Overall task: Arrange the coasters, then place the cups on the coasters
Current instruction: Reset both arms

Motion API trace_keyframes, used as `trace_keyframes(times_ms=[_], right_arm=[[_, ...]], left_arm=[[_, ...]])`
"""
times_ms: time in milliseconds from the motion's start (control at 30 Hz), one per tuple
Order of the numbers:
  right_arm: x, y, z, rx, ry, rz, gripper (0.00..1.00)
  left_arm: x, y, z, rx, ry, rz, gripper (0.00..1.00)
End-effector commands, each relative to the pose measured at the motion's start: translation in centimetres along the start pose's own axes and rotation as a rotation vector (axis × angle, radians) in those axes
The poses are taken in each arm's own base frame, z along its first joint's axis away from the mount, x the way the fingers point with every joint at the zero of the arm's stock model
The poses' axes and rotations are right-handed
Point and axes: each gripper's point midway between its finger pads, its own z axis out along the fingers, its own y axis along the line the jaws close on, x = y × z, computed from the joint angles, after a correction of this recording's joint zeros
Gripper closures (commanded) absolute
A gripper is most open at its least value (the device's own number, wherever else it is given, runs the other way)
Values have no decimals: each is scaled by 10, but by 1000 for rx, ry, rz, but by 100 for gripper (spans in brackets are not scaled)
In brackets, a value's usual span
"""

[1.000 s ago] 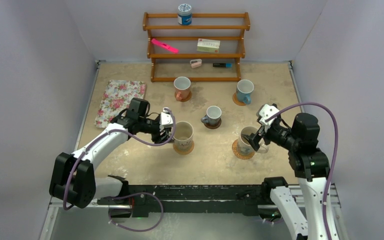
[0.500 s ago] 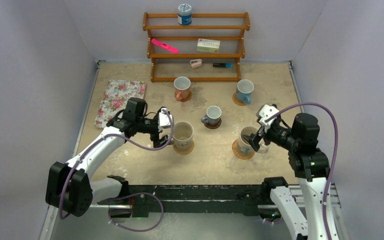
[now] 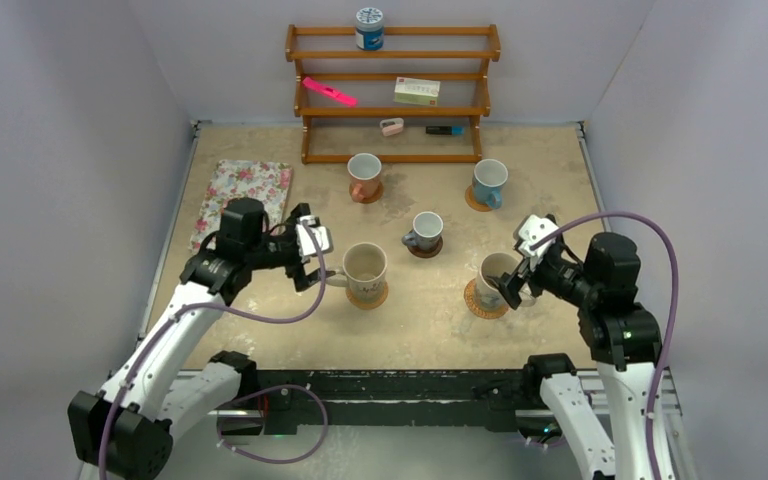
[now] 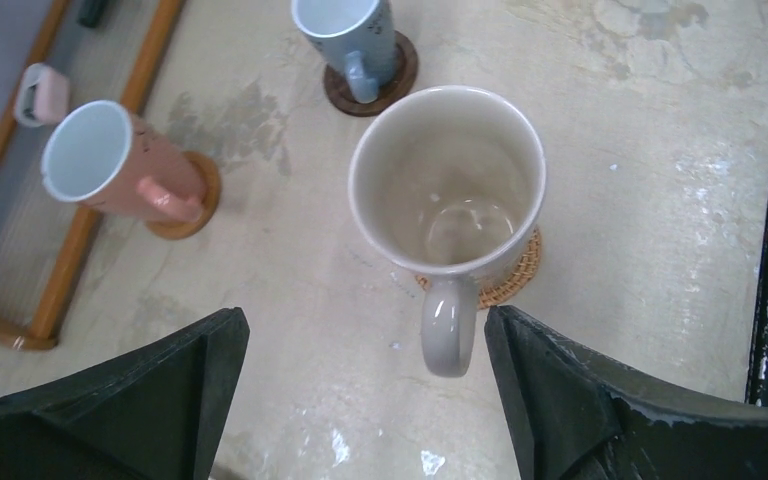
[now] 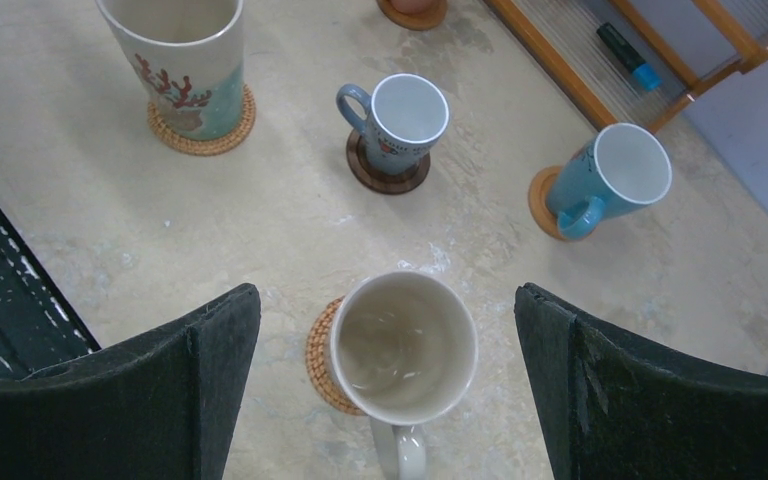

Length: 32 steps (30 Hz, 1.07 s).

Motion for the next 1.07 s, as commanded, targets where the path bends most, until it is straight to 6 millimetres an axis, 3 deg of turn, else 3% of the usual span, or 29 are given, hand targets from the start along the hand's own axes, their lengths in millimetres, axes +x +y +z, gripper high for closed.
trace_keyframes(times_ms=[0, 367, 700, 867, 1033], right_arm=[[1, 2, -15, 72, -12, -28, 1], [9, 1, -51, 347, -150, -19, 1], [-21, 14, -94, 461, -327, 7, 1], [-19, 24, -98, 436, -318, 45, 1], [-21, 16, -93, 454, -342, 72, 1]], left_arm=[[-17, 20, -23, -162, -28, -35, 5], [-39, 26, -88, -490, -72, -48, 3], [-43, 16, -130, -695, -160, -21, 0], [-50, 4, -131, -665, -211, 19, 0], [-45, 0, -123, -621, -190, 22, 0]])
